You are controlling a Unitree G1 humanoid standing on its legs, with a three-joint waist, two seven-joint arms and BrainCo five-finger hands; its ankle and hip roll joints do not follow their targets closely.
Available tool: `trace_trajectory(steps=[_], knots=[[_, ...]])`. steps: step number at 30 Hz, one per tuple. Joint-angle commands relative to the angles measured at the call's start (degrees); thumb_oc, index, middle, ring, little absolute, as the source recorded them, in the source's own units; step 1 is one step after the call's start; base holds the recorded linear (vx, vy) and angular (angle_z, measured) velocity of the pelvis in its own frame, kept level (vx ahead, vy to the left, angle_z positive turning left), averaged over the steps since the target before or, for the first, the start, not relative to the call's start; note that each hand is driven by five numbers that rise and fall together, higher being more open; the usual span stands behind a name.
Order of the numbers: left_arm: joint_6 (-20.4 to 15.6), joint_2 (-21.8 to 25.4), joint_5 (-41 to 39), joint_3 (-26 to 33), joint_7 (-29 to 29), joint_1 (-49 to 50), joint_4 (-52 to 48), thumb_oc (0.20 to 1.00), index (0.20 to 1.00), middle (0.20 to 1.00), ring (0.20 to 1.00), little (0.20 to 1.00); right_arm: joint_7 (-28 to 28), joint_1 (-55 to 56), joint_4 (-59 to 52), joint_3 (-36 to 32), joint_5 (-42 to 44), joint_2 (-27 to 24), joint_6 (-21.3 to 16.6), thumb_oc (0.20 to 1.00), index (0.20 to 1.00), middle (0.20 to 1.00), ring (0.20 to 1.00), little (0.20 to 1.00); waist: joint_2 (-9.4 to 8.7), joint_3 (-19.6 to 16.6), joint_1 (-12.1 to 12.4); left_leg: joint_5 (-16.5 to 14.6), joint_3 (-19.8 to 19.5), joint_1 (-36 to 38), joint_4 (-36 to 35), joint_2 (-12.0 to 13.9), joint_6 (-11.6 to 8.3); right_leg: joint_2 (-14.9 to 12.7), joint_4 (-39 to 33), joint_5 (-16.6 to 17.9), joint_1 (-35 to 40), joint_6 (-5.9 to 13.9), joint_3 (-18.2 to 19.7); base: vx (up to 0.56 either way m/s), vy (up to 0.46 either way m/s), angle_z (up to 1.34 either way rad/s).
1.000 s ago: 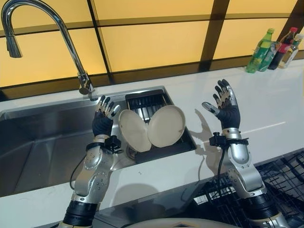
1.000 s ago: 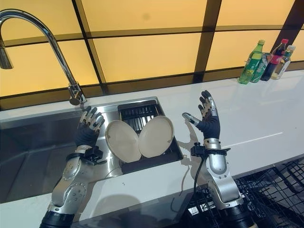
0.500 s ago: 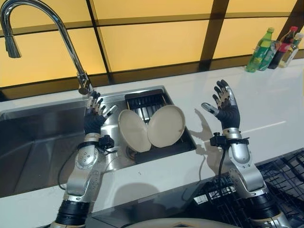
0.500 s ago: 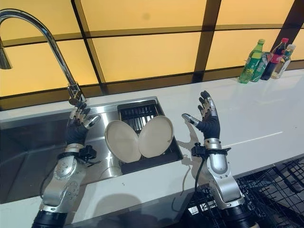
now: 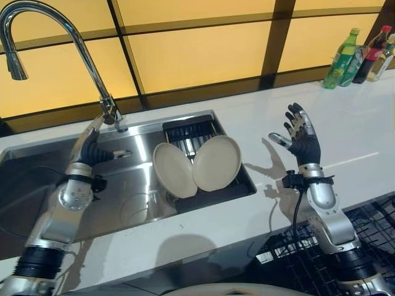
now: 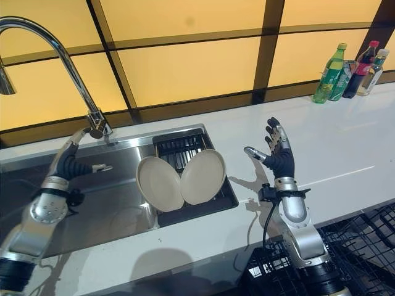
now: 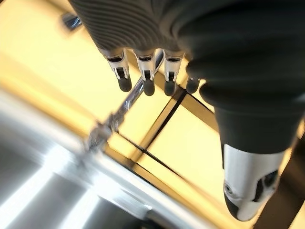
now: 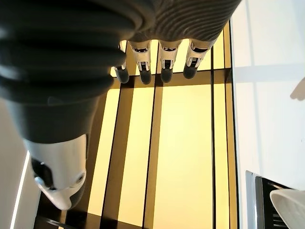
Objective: Pick up plates and place into dishwasher.
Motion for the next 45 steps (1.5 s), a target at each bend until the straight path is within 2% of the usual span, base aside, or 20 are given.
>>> trace_trajectory(steps=[1, 8, 14, 19, 22, 27, 32, 34, 37, 39, 45], knots=[[-3.32, 6.08, 8.93, 1.79, 2.63, -5.38, 3.98, 1.0, 1.0, 1.0, 1.0, 1.0, 1.39, -5.27, -0.03, -2.23, 1.88, -1.39, -2.22, 1.0, 1.0, 1.0, 1.0, 1.0, -1.23, -1.73, -0.31, -2.59, 2.99, 1.91, 0.41, 0.21, 0.6, -2.43, 0.34, 2.18, -2.12, 2.12, 0.3, 0.02, 0.034, -0.02], [-8.64, 10.97, 21.38, -2.07, 4.9, -6.13, 5.38, 1.0, 1.0, 1.0, 1.0, 1.0, 1.68, -5.66, 0.63, -1.88, 2.66, -2.58, -2.2, 1.0, 1.0, 1.0, 1.0, 1.0, -1.29, -1.77, -0.78, -2.74, 3.27, 1.6, 0.41, -0.17, 0.76, -2.66, 0.38, 2.53, -2.65, 2.43, 0.78, 0.04, 0.037, -0.01], [-13.66, 14.38, 27.84, -6.74, 12.39, -7.81, 5.52, 1.0, 1.0, 1.0, 1.0, 1.0, 1.32, -5.42, 1.48, -0.73, 3.24, -3.35, -2.58, 1.0, 1.0, 1.0, 1.0, 1.0, -1.38, -1.94, -1.41, -2.95, 3.89, 1.52, 0.41, -0.57, 1.02, -2.86, 0.41, 2.83, -2.99, 2.67, 1.14, 0.05, 0.036, -0.06], [-17.49, 15.99, 34.73, -11.61, 17.78, -10.61, 5.63, 1.0, 1.0, 1.0, 1.0, 1.0, 1.45, -5.23, 1.79, 0.0, 3.37, -3.43, -2.91, 1.0, 1.0, 1.0, 1.0, 1.0, -1.58, -2.17, -2.09, -3.23, 4.56, 1.4, 0.41, -0.84, 1.28, -3.02, 0.45, 3.12, -3.38, 2.88, 1.44, 0.05, 0.019, -0.05], [-18.44, 16.38, 37.7, -14.92, 20.71, -11.92, 5.3, 1.0, 1.0, 1.0, 1.0, 1.0, 0.91, -5.24, 2.0, 0.69, 3.61, -3.73, -2.9, 1.0, 1.0, 1.0, 1.0, 1.0, -1.73, -2.23, -2.43, -3.36, 4.8, 1.44, 0.41, -1.0, 1.42, -3.12, 0.49, 3.31, -3.56, 3.02, 1.76, 0.06, 0.02, -0.02], [-21.12, 16.33, 40.76, -18.84, 22.92, -13.75, 5.21, 1.0, 1.0, 1.0, 1.0, 1.0, 0.61, -4.89, 2.49, 1.55, 3.52, -3.56, -3.38, 1.0, 1.0, 1.0, 1.0, 1.0, -2.01, -2.49, -2.87, -3.62, 5.51, 1.45, 0.41, -1.11, 1.73, -3.21, 0.4, 3.47, -3.77, 3.23, 2.17, 0.05, 0.01, -0.07], [-26.29, 17.32, 43.01, -23.36, 14.81, -15.18, 3.53, 1.0, 1.0, 1.0, 1.0, 1.0, 0.71, -4.9, 2.71, 1.85, 3.67, -3.94, -3.23, 1.0, 1.0, 1.0, 1.0, 1.0, -2.11, -2.45, -3.36, -3.69, 6.06, 1.53, 0.41, -1.17, 1.91, -3.31, 0.55, 3.63, -4.0, 3.53, 2.4, 0.05, 0.018, -0.06], [-27.2, 18.11, 42.52, -25.86, 8.26, -16.26, 2.68, 1.0, 1.0, 1.0, 1.0, 1.0, 0.6, -5.21, 3.11, 2.16, 4.05, -4.4, -3.28, 1.0, 1.0, 1.0, 1.0, 1.0, -2.14, -2.36, -3.58, -3.82, 6.08, 1.63, 0.41, -1.25, 2.01, -3.3, 0.57, 3.62, -4.0, 3.64, 2.44, 0.05, 0.018, -0.02], [-27.04, 19.63, 40.12, -27.52, 1.02, -17.23, 1.72, 1.0, 1.0, 1.0, 1.0, 1.0, 0.53, -5.5, 2.9, 2.21, 4.52, -5.12, -2.76, 1.0, 1.0, 1.0, 1.0, 1.0, -2.19, -2.3, -3.67, -3.94, 6.18, 1.69, 0.41, -1.36, 2.12, -3.4, 0.59, 3.63, -4.06, 3.89, 2.52, 0.03, 0.012, -0.03], [-25.59, 20.64, 37.92, -28.04, -3.51, -17.84, 0.81, 1.0, 1.0, 1.0, 1.0, 1.0, -0.14, -5.63, 2.67, 2.44, 5.04, -5.72, -2.44, 1.0, 1.0, 1.0, 1.0, 1.0, -2.27, -2.16, -3.64, -4.02, 6.2, 1.81, 0.41, -1.45, 2.23, -3.37, 0.54, 3.69, -4.01, 3.99, 2.64, 0.03, -0.003, -0.03], [-24.29, 21.03, 34.57, -26.63, -15.2, -16.46, -1.85, 1.0, 1.0, 1.0, 1.0, 1.0, 0.07, -3.97, 1.65, 0.99, 5.82, -6.32, -2.19, 1.0, 1.0, 1.0, 1.0, 1.0, -2.32, -2.08, -3.53, -4.04, 6.06, 1.75, 0.41, -1.56, 2.44, -3.3, 0.59, 3.73, -4.12, 4.17, 2.58, 0.0, 0.0, 0.0]])
